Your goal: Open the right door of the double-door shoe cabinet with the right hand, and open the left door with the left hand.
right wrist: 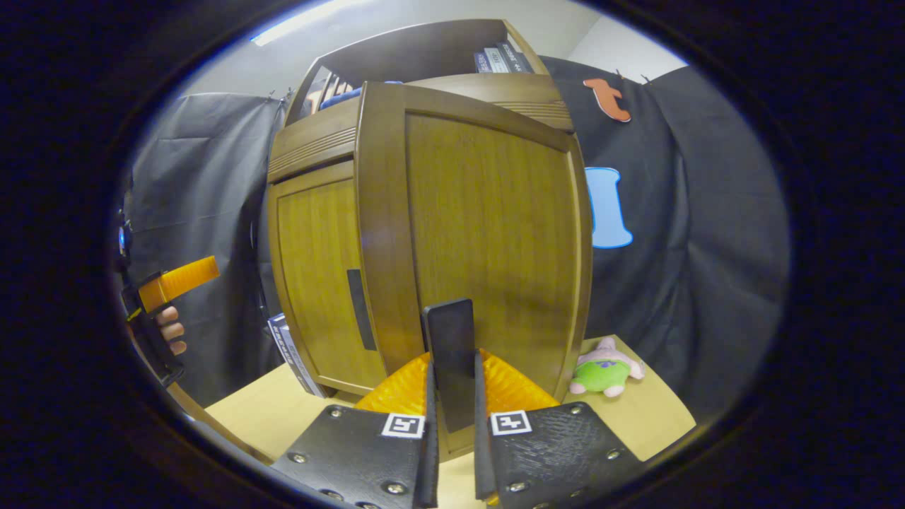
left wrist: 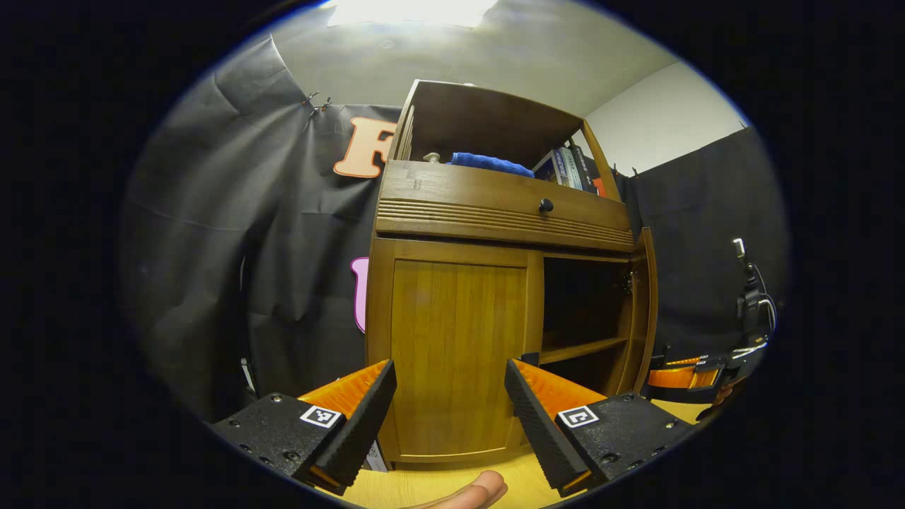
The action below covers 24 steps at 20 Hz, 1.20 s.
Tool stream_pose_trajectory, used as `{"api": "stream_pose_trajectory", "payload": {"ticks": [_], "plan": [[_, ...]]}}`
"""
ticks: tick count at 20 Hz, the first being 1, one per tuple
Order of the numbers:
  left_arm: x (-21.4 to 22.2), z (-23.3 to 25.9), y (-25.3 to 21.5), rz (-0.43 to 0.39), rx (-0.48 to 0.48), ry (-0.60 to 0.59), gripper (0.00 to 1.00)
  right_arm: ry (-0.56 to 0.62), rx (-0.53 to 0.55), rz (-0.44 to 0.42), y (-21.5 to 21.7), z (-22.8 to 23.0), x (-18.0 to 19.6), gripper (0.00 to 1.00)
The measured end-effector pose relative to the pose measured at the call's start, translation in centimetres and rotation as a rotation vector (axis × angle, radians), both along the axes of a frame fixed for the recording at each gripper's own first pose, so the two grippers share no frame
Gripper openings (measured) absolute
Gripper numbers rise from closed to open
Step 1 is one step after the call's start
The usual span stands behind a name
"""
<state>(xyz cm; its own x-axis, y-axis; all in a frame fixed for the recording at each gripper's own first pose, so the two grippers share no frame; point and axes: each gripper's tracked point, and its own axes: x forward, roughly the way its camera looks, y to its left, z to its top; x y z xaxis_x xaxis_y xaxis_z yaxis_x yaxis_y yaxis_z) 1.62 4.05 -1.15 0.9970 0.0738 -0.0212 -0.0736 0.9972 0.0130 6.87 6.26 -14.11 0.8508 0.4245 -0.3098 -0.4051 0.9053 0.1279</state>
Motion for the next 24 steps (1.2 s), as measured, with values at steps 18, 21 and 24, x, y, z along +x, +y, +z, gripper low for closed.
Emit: {"api": "stream_pose_trajectory", "payload": {"ticks": [18, 21, 24], "plan": [[1.0, -1.5, -3.0, -0.039, 0.029, 0.02, 0.92, -0.117, -0.148, -0.235, -10.1, 1.3, -1.8, 0.19], [1.8, -1.4, -3.7, -0.055, 0.002, -0.003, 0.92, -0.114, -0.148, -0.302, -13.9, 1.3, -1.2, 0.01], [2.3, -2.1, -4.2, -0.064, 0.0, 0.017, 0.92, -0.148, -0.186, -0.272, -16.7, 1.3, -0.3, 0.0]]}}
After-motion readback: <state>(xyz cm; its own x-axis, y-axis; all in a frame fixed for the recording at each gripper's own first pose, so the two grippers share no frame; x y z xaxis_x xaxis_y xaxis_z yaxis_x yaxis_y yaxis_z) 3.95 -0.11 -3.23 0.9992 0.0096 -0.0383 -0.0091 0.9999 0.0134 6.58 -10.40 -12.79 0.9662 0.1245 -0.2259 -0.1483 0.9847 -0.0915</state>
